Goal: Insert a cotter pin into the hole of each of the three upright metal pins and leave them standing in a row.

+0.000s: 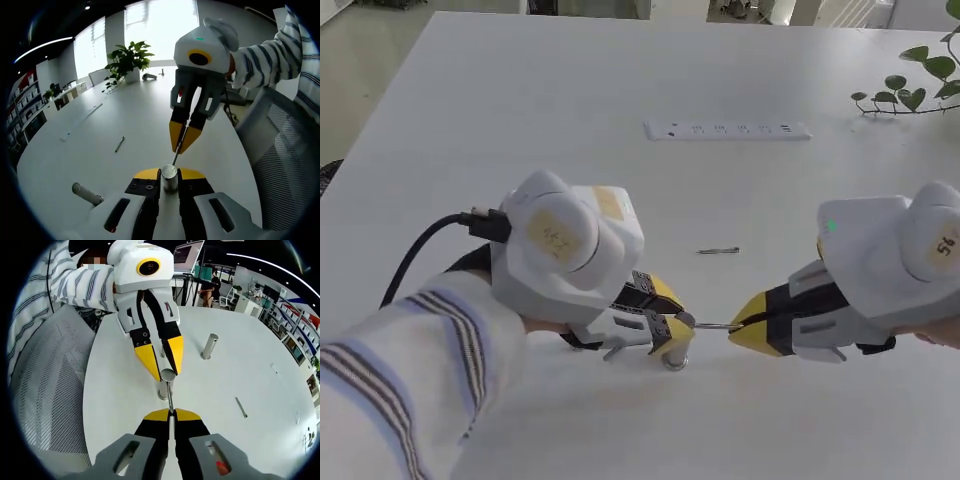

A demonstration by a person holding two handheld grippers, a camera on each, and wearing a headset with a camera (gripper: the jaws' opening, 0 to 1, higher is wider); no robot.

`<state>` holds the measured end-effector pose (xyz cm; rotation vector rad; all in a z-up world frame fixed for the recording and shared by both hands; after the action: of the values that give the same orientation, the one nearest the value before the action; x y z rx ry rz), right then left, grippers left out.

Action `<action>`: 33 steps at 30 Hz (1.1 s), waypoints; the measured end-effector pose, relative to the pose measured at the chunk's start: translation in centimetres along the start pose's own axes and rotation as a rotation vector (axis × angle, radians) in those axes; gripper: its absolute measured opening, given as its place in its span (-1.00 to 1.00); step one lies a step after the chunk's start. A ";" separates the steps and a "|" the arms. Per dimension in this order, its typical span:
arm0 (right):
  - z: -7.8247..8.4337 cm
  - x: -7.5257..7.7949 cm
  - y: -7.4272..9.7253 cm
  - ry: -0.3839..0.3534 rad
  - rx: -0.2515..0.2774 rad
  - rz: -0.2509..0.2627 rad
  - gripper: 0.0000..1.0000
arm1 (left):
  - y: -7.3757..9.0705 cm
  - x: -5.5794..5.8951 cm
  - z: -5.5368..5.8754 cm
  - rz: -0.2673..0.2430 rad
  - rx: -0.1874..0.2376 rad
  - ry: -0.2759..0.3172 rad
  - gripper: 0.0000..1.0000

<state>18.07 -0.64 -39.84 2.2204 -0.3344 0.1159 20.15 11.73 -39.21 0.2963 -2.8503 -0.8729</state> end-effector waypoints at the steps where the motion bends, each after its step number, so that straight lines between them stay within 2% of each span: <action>1: 0.0 0.0 -0.1 -0.003 -0.001 -0.001 -1.00 | 0.0 0.0 0.0 -0.001 -0.001 -0.001 -0.81; 4: -0.3 -0.1 -0.3 -0.012 0.008 -0.004 -1.00 | 0.0 0.0 0.0 -0.002 -0.002 0.003 -0.81; 14: -1.1 -0.2 -0.3 0.061 0.011 0.008 -1.00 | 0.0 0.0 -0.1 -0.004 -0.008 0.001 -0.81; 19: -1.6 -0.4 -0.3 0.082 0.012 -0.006 -1.00 | 0.0 0.0 -0.2 -0.003 -0.015 -0.003 -0.81; 24: -1.7 -0.3 -0.5 0.067 0.013 -0.018 -1.00 | -0.1 0.0 -0.2 -0.005 -0.021 0.018 -0.81; 33: -1.6 -0.2 -0.6 0.120 -0.007 -0.050 -1.00 | -0.1 0.2 -0.2 -0.011 -0.027 0.017 -0.81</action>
<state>18.08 1.05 -39.33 2.2021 -0.2133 0.2191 20.03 11.55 -39.09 0.3144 -2.8212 -0.9063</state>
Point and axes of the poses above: the centre of the closed fingertips' face, and the gripper's own axes: y roughly backward along the fingers, x roughly to its right, z roughly out of its underside, the point moved 7 cm from there along y, roughly backward along the fingers, and after that the axes turned 8 degrees about y, right-handed, at the moved point
